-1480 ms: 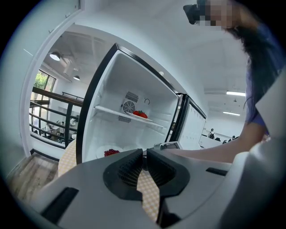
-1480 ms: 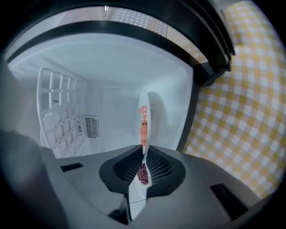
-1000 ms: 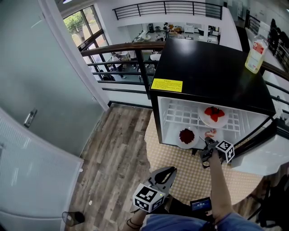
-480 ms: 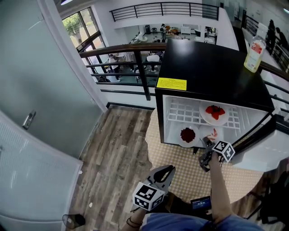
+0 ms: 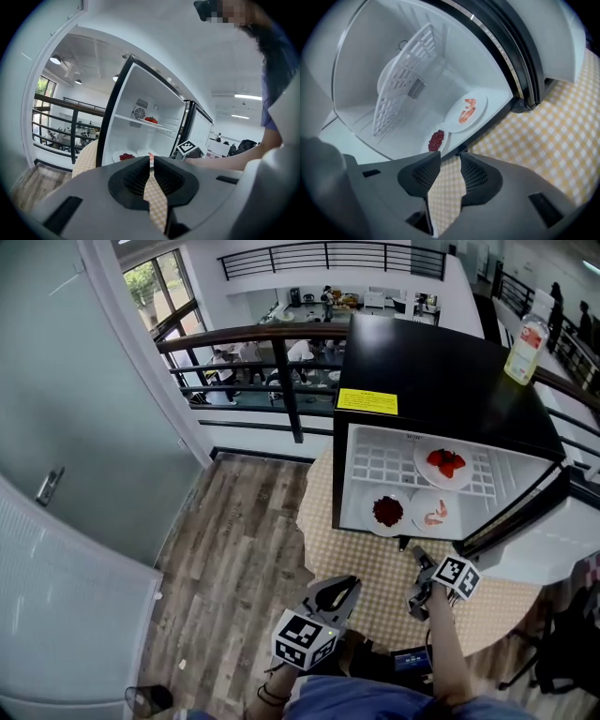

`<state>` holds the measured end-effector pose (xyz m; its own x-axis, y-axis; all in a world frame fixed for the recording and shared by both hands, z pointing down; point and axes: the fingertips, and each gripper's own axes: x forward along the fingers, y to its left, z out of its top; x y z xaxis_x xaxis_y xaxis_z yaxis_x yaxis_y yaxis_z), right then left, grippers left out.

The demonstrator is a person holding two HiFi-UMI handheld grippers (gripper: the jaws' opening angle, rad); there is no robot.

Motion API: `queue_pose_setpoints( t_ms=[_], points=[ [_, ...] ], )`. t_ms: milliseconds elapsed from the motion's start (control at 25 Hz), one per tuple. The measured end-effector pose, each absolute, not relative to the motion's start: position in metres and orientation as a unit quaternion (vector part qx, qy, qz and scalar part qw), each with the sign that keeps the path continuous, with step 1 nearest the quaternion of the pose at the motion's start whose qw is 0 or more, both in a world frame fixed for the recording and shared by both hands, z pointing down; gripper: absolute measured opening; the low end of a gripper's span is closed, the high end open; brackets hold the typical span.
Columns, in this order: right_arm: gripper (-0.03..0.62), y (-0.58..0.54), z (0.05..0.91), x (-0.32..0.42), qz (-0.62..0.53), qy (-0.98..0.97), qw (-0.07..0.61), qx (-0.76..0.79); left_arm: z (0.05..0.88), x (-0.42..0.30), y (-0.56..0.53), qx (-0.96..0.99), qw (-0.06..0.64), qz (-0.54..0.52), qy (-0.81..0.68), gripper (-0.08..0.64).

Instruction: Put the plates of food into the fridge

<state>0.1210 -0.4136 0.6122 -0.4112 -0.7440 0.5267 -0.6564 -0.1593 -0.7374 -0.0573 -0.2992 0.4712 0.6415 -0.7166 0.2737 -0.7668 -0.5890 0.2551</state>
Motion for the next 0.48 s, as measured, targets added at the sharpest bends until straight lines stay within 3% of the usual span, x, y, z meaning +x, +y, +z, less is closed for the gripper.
queue_pose_setpoints(
  t_ms=[160,480],
  points=[
    [0.082,-0.376,0.59,0.098,-0.495,0.693,0.014,-0.524,0.472,-0.06,-0.295,0.895,0.177,0.07,-0.403,0.034],
    [0.049,-0.301,0.548,0.048,-0.442,0.748,-0.002,-0.495,0.475,-0.065,-0.279,0.911,0.179,0.071,-0.365,0.034]
  ],
)
